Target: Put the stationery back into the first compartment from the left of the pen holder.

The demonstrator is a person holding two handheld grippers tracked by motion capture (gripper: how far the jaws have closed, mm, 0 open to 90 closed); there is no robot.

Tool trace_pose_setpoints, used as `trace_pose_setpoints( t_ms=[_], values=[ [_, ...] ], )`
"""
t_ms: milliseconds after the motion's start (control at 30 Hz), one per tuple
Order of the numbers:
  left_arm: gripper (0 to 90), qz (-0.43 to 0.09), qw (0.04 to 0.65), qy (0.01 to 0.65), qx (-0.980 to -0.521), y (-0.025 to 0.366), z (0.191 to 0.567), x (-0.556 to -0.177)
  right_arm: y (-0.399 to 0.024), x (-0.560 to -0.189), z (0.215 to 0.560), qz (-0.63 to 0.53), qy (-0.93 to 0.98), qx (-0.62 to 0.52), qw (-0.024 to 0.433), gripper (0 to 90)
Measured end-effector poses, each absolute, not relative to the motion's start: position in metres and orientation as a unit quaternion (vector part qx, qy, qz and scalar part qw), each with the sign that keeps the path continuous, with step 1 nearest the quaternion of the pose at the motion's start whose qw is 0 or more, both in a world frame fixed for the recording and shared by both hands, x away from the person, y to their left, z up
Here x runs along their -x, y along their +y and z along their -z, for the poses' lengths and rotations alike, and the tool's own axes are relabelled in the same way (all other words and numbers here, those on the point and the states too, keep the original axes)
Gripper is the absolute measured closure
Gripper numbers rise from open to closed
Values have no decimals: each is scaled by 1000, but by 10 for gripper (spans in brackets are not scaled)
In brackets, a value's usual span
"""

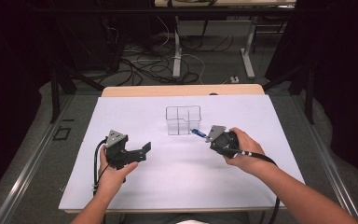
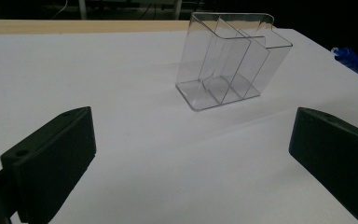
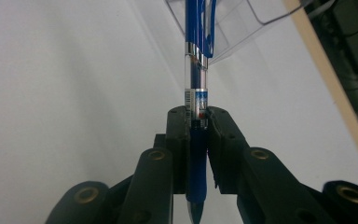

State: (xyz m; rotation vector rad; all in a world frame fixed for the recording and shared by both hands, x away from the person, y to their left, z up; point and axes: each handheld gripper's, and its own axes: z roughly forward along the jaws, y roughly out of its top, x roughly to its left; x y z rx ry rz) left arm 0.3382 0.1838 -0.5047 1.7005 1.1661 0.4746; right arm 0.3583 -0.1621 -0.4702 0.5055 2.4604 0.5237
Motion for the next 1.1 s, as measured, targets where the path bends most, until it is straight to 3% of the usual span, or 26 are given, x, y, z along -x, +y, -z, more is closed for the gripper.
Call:
trace_pose_setpoints(
  t_ms=[200,600,1100],
  values=[
    [6,-197,495,477,-699,185,503,-338,-153,-349,472,-169,913,-98,359,794],
    [44,-196,497,472,-701,189,498,-341,-139,-335,473,-134,877,41,460,795],
    [156,-161,474,469,-727,185,494,-350,-130,-329,474,-95,852,147,494,794]
  ],
)
